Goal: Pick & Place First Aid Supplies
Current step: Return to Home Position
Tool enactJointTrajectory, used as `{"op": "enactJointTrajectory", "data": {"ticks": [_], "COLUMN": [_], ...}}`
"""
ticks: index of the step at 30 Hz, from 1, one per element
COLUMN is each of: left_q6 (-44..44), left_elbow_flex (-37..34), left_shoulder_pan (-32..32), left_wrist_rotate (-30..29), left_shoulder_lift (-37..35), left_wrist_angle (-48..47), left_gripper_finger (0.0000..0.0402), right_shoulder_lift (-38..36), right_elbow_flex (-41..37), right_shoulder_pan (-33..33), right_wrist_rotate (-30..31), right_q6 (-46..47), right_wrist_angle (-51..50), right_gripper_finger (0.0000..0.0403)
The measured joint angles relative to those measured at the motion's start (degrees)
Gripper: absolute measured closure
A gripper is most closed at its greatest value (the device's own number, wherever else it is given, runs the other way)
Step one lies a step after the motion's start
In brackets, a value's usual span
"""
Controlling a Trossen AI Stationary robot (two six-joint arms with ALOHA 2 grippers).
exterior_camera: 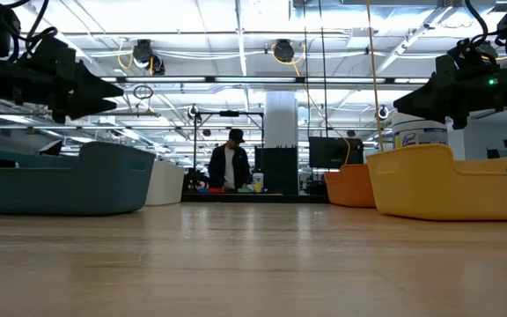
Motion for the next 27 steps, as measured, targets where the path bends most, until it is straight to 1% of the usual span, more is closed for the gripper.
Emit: {"op": "enactJointTrajectory", "data": {"ticks": [8, 27], "left_q6": [0.0, 0.0], "left_elbow_flex": [0.0, 0.0], "left_shoulder_pan": [0.0, 0.0], "left_wrist_rotate": [0.0, 0.0], "left_shoulder_lift": [0.0, 0.0], "left_wrist_angle": [0.3, 0.4], "left_gripper_finger": [0.0094, 0.0093], "right_shoulder_lift": [0.0, 0.0], "right_elbow_flex": [0.0, 0.0], "right_shoulder_pan": [0.0, 0.0], "right_wrist_rotate": [0.0, 0.0], "right_q6": [0.0, 0.0], "right_wrist_angle": [0.0, 0.0], "right_gripper_finger": [0.0286, 0.0287]}}
